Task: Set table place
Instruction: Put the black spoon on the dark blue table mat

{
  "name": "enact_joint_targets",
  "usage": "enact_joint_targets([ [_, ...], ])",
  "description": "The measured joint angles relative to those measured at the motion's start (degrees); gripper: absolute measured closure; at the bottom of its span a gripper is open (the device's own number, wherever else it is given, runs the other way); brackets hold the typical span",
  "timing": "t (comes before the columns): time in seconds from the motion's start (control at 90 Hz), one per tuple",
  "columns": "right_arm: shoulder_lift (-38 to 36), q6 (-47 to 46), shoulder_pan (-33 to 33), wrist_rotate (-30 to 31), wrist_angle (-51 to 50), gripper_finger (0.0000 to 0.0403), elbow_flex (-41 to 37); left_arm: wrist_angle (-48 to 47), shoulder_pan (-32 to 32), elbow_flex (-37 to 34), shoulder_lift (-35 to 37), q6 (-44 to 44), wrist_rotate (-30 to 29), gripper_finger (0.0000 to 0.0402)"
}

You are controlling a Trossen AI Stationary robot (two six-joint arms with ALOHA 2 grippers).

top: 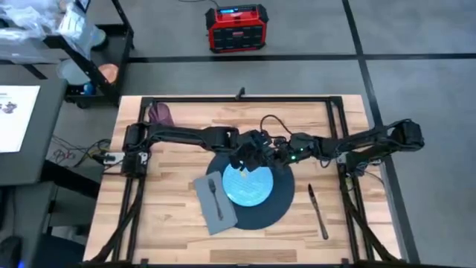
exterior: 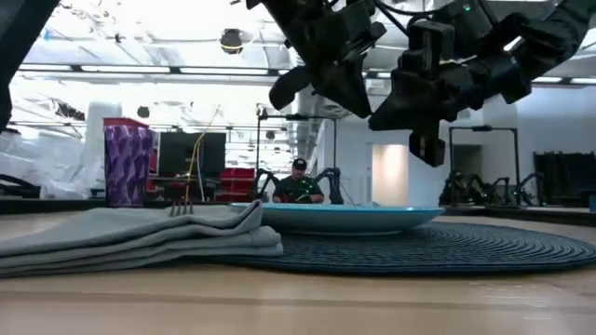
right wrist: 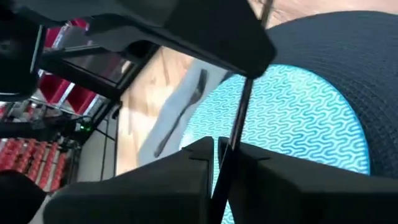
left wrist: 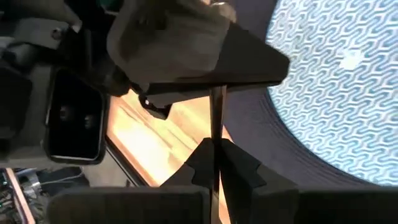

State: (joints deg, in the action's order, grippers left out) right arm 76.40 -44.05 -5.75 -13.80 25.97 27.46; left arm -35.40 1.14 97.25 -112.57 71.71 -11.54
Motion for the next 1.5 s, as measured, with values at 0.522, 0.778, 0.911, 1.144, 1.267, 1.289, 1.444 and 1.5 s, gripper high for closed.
enact_joint_targets([
  [0.522,-0.24,0.68,-0.1,0.35,-1.51,0.0402,0.09,0.0,0.08,-0.13,0.02,-11.52,0.27,0.0383],
  [0.778,-0.38,0.32,0.57,2.41,-1.74,0.0402,0.31,0.3,0.14,-0.19,-0.07,-12.92,0.17,0.0322],
  [0.911,-0.38,-0.83,0.95,6.09,-2.89,0.0402,-0.05,0.31,0.4,-0.19,-0.09,-14.5,0.17,0.0301],
  [1.144,-0.32,-5.6,3.3,16.99,-9.13,0.0402,-1.03,-0.19,1.44,-0.19,-0.07,-17.76,0.12,0.0295],
  [1.267,-0.29,-8.99,5.98,22.85,-12.95,0.0403,-1.09,-3.11,1.56,-0.19,-0.07,-19.99,-0.05,0.0295],
  [1.289,-0.29,-9.59,6.47,23.57,-13.41,0.0403,-1.09,-3.99,1.56,-0.19,-0.07,-20.61,-0.29,0.0295],
  [1.444,-0.29,-13.9,10.76,26.49,-17.28,0.0403,-1.11,-10.18,1.76,-0.19,0.45,-28.74,-3.12,0.0295],
  [1.5,-0.29,-15.45,12.26,27.77,-19.41,0.0403,-1.11,-12.09,2.03,-0.19,1.27,-33.15,-3.04,0.0295],
])
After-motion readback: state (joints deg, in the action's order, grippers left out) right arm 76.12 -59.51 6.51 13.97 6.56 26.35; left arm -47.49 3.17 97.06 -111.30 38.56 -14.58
